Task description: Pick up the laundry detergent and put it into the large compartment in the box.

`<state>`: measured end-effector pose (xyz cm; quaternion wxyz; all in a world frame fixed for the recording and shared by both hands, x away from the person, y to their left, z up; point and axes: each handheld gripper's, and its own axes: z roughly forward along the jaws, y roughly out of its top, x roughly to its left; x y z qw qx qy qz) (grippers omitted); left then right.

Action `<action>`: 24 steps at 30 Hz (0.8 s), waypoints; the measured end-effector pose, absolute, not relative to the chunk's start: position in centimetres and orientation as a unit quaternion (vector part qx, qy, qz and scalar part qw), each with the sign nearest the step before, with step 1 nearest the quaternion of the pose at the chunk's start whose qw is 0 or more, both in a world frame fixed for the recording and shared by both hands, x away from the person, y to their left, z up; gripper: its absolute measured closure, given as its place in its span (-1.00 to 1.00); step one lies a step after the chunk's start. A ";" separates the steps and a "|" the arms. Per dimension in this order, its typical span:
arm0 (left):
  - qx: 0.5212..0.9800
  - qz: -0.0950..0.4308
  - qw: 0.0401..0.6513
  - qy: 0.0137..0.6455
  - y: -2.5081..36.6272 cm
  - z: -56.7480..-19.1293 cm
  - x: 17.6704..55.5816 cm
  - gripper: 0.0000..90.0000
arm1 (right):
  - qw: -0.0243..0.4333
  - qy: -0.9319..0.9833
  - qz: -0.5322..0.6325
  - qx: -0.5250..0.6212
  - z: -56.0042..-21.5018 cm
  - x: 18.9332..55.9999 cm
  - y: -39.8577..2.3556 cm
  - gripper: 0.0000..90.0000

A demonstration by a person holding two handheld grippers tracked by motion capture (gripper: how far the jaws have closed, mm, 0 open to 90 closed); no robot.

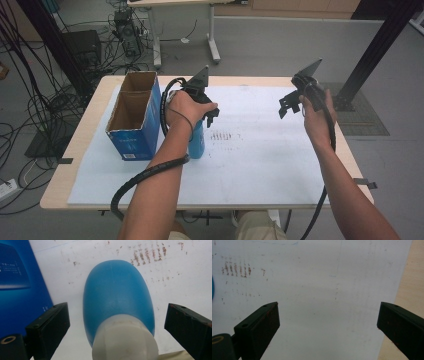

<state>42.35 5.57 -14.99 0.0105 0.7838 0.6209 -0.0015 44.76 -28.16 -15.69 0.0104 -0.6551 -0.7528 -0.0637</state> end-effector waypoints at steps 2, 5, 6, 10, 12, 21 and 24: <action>0.784 -0.001 0.011 0.621 5.6 -15.0 42.3 -0.86 | 0.010 -0.753 -0.064 -0.655 -15.7 44.7 -28.2 -0.90; 0.784 -0.001 0.011 0.621 5.6 -15.1 42.3 -0.86 | 0.010 -0.753 -0.064 -0.655 -15.7 44.7 -28.1 -0.90; 0.784 -0.001 0.011 0.621 5.6 -15.1 42.3 -0.86 | 0.010 -0.753 -0.064 -0.655 -15.7 44.7 -28.1 -0.90; 0.784 -0.001 0.009 0.621 5.6 -15.1 42.3 -0.86 | 0.010 -0.753 -0.064 -0.655 -15.8 44.7 -28.2 -0.90; 0.784 -0.001 0.010 0.621 5.6 -15.1 42.3 -0.86 | 0.010 -0.752 -0.065 -0.656 -15.8 44.7 -28.2 -0.90; 0.783 -0.002 0.011 0.622 5.6 -15.2 42.3 -0.86 | 0.009 -0.753 -0.064 -0.655 -15.8 44.7 -28.0 -0.90; 0.783 -0.001 0.011 0.622 5.6 -15.2 42.3 -0.86 | 0.009 -0.753 -0.064 -0.654 -15.7 44.7 -28.0 -0.90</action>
